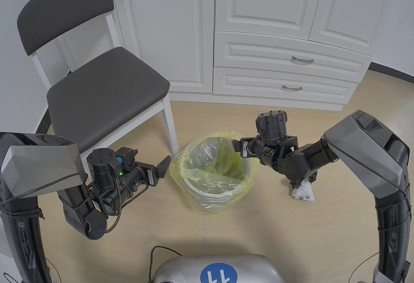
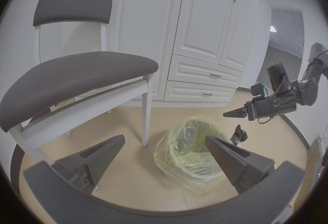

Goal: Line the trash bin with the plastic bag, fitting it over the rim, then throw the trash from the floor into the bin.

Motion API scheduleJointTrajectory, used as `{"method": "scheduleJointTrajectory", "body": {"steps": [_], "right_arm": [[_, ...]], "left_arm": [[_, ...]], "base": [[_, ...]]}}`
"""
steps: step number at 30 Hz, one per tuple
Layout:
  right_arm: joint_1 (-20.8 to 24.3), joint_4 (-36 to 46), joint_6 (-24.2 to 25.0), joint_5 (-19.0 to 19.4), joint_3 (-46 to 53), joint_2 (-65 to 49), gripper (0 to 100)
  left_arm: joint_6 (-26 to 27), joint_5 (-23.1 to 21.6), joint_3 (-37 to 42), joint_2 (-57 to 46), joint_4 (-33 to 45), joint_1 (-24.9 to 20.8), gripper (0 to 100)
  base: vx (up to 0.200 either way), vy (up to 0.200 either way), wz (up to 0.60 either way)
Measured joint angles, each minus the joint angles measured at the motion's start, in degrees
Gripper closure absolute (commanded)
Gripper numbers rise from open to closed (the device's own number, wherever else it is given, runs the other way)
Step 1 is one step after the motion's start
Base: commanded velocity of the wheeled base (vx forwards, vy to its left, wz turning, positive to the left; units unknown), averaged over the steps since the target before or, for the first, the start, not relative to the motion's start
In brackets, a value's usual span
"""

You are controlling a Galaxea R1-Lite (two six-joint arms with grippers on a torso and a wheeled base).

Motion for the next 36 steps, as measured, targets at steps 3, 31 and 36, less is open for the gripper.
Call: {"method": "scheduleJointTrajectory", "body": {"steps": [3,31,36], "right_arm": [[2.91,0.41,-1.56,-0.28,2.29,-2.84,0],[13.29,24.26,-1.3,-3.68,-14.19,3.17,0],[11.98,25.45,-1.26,-4.55,-19.8,8.46,0]], "left_arm": [[0.0,0.0,0.63,-1.29,0.0,-0.05,0],[-0.09,-1.84,1.43,-7.36,0.1,1.46,0],[-0.15,-2.05,1.32,-7.62,0.1,1.85,0]], "base": [[0.0,0.0,0.0],[0.0,0.0,0.0],[0.0,0.0,0.0]]}}
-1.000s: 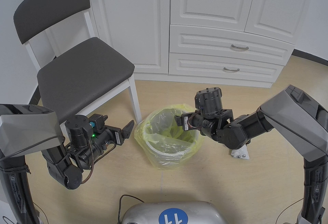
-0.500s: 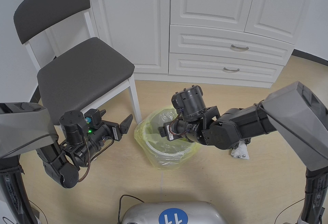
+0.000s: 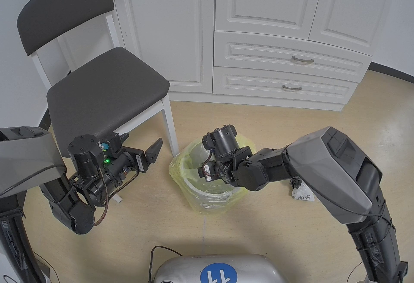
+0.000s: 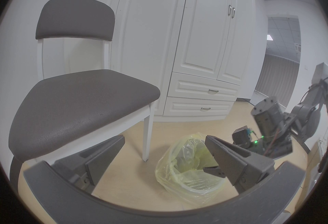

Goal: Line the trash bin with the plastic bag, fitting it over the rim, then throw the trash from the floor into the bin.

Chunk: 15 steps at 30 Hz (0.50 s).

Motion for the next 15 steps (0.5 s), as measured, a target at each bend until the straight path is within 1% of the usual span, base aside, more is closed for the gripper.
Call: {"method": "scheduleJointTrajectory", "body": {"steps": [4,9,13,15], "right_arm": [[-1.29,0.77,-0.29,-0.37,-4.79,3.25,0],[-3.66,5.27,-0.52,-0.57,-10.36,6.41,0],[-5.68,8.29,-0.77,-0.04,-12.56,9.01,0],[-6.31,8.37,-0.9,0.0,-12.9,9.7,0]], "left_arm": [[-0.02,-0.11,-0.2,-0.21,0.0,0.55,0],[-0.05,-0.38,-0.33,-0.38,0.01,1.04,0],[-0.07,-1.28,-0.3,-0.44,0.0,1.38,0],[-0.05,-1.37,-0.3,-0.46,0.0,1.6,0]], "base": [[0.0,0.0,0.0],[0.0,0.0,0.0],[0.0,0.0,0.0],[0.0,0.0,0.0]]}}
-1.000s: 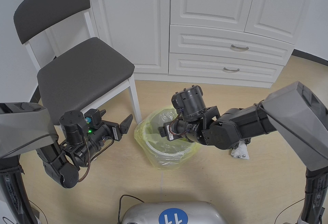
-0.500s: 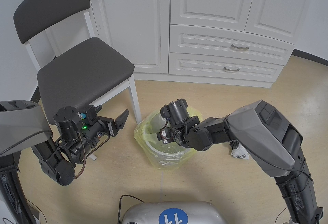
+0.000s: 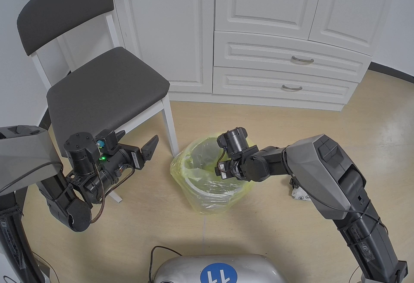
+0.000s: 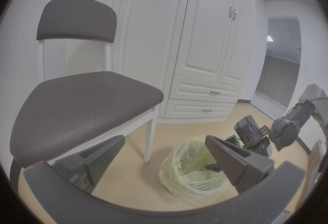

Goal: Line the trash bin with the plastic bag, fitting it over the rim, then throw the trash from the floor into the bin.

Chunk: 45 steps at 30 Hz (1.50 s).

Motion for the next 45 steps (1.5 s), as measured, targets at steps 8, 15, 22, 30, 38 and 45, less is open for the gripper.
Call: {"method": "scheduleJointTrajectory", "body": {"steps": [8,15,22,30,38,45], "right_arm": [[-0.41,0.33,-0.27,0.13,-0.33,1.4,0],[1.24,6.27,0.2,0.09,-0.38,-0.2,0],[4.47,11.59,0.46,0.09,-0.38,-2.01,0],[6.9,14.49,0.46,0.09,1.05,-4.36,0],[7.97,11.82,0.49,0.6,4.91,-6.46,0],[6.23,4.67,0.57,0.57,1.02,-4.67,0]], "left_arm": [[0.0,-0.07,0.06,-0.02,0.0,0.16,0],[0.05,-0.02,0.12,-0.07,-0.02,0.2,0],[0.0,-0.09,0.28,-0.57,0.0,0.16,0],[0.02,-0.93,0.37,-1.07,0.0,0.29,0],[0.0,-1.12,0.43,-1.24,-0.02,0.44,0],[0.0,-1.15,0.37,-1.27,0.0,0.57,0]], "base": [[0.0,0.0,0.0],[0.0,0.0,0.0],[0.0,0.0,0.0],[0.0,0.0,0.0],[0.0,0.0,0.0],[0.0,0.0,0.0]]}}
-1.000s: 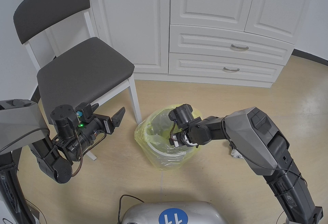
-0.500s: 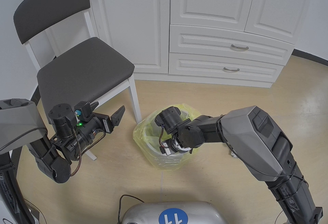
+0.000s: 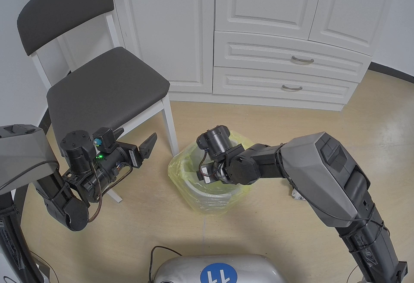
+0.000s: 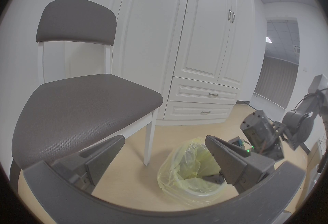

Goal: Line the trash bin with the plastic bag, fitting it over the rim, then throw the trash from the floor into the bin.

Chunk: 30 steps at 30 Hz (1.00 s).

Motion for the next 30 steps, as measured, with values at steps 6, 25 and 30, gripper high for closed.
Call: {"method": "scheduleJointTrajectory", "body": {"steps": [6,25,30], "right_arm": [[-1.97,-10.19,-0.16,0.17,-1.11,3.95,0],[-3.79,-22.7,-0.62,0.35,-1.4,11.89,0],[-2.28,-20.65,-0.44,0.41,-1.18,11.12,0]], "left_arm": [[0.0,-0.02,-0.09,0.06,-0.02,0.22,0],[0.0,-0.05,-0.2,0.46,-0.02,0.41,0],[0.0,-0.02,-0.15,0.24,-0.07,0.44,0]], "base": [[0.0,0.0,0.0],[0.0,0.0,0.0],[0.0,0.0,0.0]]}}
